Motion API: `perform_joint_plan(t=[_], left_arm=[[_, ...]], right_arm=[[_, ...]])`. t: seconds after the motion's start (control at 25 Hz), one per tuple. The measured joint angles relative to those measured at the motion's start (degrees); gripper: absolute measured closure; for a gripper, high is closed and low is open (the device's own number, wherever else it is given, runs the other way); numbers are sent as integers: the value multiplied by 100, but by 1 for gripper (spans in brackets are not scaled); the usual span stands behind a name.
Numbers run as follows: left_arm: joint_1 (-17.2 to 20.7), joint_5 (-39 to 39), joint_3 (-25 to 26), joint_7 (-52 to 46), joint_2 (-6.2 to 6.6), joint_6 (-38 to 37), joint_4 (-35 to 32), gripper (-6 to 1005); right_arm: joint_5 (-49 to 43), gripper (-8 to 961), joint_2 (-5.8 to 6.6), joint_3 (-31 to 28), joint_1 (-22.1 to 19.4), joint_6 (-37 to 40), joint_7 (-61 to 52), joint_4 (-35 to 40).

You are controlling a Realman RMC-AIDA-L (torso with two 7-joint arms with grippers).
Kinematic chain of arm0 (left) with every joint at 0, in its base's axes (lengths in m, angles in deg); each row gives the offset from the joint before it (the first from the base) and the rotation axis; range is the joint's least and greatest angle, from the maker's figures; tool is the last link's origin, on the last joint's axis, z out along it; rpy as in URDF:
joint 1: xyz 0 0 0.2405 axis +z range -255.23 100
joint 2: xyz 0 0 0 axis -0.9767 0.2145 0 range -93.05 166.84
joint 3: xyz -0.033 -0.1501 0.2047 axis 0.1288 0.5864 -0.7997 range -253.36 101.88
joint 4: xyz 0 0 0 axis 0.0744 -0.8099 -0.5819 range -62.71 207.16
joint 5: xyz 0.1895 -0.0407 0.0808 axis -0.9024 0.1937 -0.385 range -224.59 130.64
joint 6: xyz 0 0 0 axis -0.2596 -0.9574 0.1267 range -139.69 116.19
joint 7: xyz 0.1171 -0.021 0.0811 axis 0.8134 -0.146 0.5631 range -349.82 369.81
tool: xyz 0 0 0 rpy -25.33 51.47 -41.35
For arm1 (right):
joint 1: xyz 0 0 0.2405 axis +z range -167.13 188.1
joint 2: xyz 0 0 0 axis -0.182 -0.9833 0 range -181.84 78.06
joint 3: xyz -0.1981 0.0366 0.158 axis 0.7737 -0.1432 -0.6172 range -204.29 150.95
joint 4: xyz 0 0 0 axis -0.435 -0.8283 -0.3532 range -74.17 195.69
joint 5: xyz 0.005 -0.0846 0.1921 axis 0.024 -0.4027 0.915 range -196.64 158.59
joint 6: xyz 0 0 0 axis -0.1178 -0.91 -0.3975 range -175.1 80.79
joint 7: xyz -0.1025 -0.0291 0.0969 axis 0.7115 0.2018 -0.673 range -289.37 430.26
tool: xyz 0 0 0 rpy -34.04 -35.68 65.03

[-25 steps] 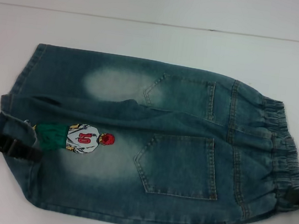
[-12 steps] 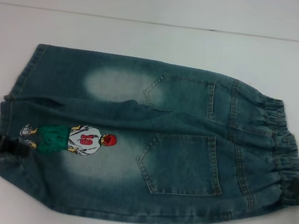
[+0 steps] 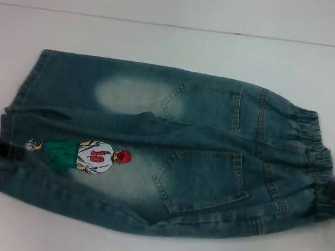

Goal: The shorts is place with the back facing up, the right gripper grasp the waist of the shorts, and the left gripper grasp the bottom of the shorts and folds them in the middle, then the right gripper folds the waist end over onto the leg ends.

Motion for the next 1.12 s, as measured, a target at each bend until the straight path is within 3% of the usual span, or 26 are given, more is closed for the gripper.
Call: perform_joint_plan(t=[0.52, 1.12], left_arm=[[43, 1070, 311, -6, 128, 214, -80, 980], [-192, 1422, 282, -128, -12, 872, 80, 980]], right_arm=[[-32, 904, 212, 50, 460, 22, -428, 458], [-57, 903, 574, 977, 1204, -522, -1341, 639]])
